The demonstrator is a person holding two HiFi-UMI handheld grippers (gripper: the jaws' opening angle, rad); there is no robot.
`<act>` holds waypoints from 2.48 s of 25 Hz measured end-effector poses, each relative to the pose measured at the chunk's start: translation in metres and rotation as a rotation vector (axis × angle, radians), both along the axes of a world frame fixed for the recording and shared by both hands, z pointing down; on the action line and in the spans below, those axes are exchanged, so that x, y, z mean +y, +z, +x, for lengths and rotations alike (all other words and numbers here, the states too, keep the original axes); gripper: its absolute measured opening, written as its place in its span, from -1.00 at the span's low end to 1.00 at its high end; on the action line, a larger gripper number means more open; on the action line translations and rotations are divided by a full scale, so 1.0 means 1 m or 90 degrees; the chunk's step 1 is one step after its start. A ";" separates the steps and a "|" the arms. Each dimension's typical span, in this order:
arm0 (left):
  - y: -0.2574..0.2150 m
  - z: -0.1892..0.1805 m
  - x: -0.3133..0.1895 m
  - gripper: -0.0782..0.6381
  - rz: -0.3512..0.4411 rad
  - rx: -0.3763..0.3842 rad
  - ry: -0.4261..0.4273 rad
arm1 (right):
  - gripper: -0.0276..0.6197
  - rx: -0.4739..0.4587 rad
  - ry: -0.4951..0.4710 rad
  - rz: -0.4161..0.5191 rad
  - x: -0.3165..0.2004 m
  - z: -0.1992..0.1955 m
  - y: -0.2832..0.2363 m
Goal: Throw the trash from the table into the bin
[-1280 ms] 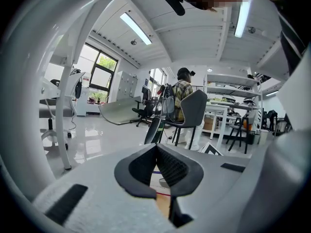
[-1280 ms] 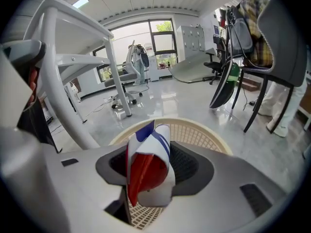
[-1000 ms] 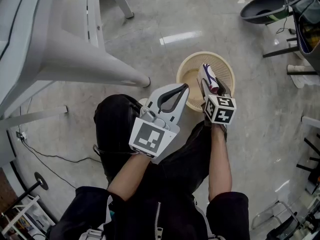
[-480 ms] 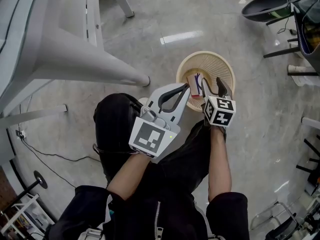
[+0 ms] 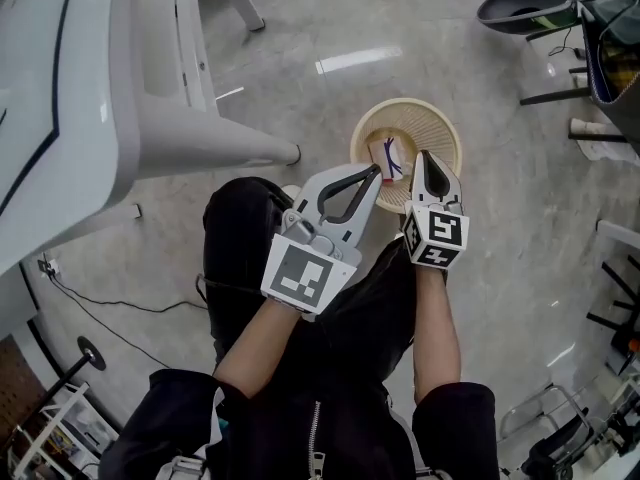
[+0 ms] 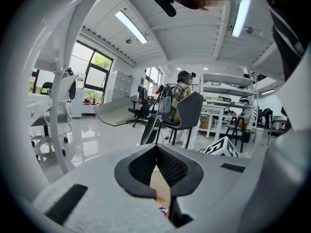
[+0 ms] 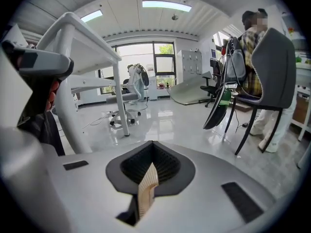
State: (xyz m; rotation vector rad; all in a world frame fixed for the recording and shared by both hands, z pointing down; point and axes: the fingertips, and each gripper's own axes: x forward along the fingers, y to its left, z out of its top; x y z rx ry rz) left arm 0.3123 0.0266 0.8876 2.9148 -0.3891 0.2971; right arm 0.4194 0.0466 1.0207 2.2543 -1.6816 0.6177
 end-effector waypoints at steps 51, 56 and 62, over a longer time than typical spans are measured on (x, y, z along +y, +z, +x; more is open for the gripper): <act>-0.598 0.051 -0.162 -0.76 0.081 0.048 0.010 | -0.89 0.007 -0.057 0.171 -0.140 -0.031 -0.713; -0.597 0.052 -0.173 -0.76 0.108 0.027 -0.024 | -0.89 0.014 -0.094 0.174 -0.145 -0.025 -0.720; -0.584 0.048 -0.178 -0.76 0.105 0.004 -0.059 | -0.89 0.004 -0.124 0.177 -0.152 -0.019 -0.719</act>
